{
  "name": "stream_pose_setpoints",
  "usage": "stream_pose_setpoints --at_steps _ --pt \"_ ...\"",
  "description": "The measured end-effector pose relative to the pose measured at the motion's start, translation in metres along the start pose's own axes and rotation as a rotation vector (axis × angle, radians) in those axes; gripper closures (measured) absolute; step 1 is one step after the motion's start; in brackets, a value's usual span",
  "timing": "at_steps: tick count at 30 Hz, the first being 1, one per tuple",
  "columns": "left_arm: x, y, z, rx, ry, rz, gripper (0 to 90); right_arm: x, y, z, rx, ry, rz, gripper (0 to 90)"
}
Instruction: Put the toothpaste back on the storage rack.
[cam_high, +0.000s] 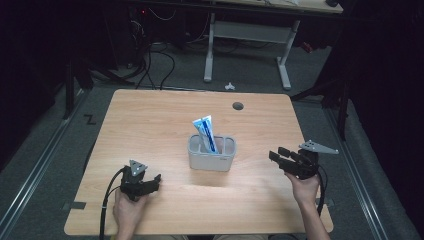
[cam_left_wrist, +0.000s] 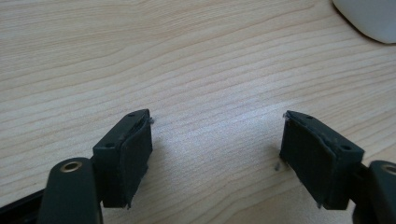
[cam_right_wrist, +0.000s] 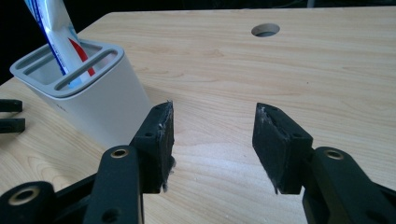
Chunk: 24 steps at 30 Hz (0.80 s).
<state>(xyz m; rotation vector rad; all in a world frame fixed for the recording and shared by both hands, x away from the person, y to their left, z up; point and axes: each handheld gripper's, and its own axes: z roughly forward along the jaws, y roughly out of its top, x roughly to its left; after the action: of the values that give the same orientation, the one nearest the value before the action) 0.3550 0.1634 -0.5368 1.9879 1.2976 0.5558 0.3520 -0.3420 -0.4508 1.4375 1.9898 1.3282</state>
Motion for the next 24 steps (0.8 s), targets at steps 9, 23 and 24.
stream_pose_setpoints --at_steps 9,23,24 --pt "0.000 0.000 0.000 0.000 0.000 0.000 25.4 -0.004 -0.010 0.006 0.037 -0.033 -0.005 48.7" --pt "0.000 0.000 0.000 0.001 0.000 0.000 25.4 -0.010 -0.029 0.021 0.114 -0.115 -0.015 48.5" --pt "0.000 0.000 0.000 0.001 0.000 -0.001 25.4 -0.011 -0.031 0.022 0.118 -0.117 -0.016 48.4"
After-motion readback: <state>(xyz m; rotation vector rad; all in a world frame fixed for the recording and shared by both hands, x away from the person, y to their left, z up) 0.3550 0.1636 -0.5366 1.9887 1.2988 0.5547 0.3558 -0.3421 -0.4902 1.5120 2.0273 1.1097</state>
